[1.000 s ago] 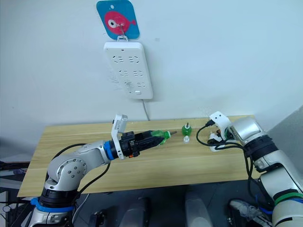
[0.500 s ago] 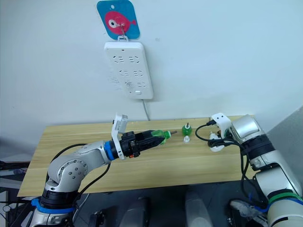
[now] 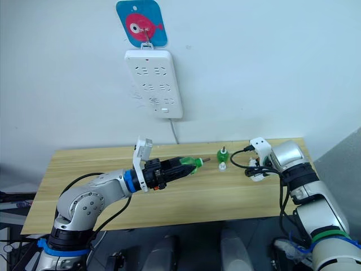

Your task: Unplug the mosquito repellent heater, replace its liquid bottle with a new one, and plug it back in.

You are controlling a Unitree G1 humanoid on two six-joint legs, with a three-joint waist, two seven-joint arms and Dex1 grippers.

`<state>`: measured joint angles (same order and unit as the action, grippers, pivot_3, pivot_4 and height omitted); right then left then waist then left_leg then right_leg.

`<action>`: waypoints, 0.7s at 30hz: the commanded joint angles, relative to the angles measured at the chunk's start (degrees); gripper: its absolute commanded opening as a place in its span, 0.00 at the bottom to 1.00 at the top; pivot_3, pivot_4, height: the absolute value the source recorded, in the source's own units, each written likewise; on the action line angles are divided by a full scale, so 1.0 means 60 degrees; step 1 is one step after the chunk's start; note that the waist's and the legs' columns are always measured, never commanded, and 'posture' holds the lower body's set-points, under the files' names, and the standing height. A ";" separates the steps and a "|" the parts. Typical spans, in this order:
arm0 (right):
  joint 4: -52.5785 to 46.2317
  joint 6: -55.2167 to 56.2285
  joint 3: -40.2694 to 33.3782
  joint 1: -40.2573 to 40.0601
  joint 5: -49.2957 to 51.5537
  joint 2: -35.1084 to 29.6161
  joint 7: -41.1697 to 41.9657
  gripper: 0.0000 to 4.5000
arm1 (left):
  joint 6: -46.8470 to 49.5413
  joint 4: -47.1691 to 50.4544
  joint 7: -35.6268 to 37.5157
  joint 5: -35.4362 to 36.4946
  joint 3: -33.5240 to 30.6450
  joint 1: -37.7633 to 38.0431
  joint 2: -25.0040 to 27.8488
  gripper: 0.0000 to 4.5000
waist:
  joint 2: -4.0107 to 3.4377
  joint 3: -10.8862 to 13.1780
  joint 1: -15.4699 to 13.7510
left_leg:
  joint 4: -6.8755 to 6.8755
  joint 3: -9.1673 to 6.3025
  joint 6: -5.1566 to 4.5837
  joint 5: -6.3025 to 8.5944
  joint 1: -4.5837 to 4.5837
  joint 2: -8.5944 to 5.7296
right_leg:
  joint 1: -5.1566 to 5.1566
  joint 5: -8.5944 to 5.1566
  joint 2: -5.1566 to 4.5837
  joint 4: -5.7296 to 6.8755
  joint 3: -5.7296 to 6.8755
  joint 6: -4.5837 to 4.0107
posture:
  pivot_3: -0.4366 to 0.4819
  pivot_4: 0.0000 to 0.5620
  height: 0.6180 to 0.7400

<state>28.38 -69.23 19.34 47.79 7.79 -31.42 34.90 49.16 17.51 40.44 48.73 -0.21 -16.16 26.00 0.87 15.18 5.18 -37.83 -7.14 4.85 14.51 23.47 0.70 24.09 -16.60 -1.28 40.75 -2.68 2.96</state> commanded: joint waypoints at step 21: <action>-0.6544 -0.3083 -0.6279 -0.1589 0.4415 -0.1009 0.2109 0.65 | 0.0979 -0.0750 0.1515 0.0945 -0.0789 -0.1285 0.1018 0.51 | 0.0000 -0.0001 0.0011 | 0.0000 -0.0017 0.0000 0.0000 0.0021 0.0000 | 0.0003 0.0000 0.0002 -0.0013 0.0025 0.0000 | 0.28 0.37 0.88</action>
<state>-6.20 -85.94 -12.90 38.34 29.43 -37.76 45.67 53.66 12.28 48.15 51.47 -3.28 -22.79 31.76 0.87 15.18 5.25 -37.84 -7.25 4.85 14.51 23.62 0.70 24.11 -16.61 -1.27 40.66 -2.53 2.96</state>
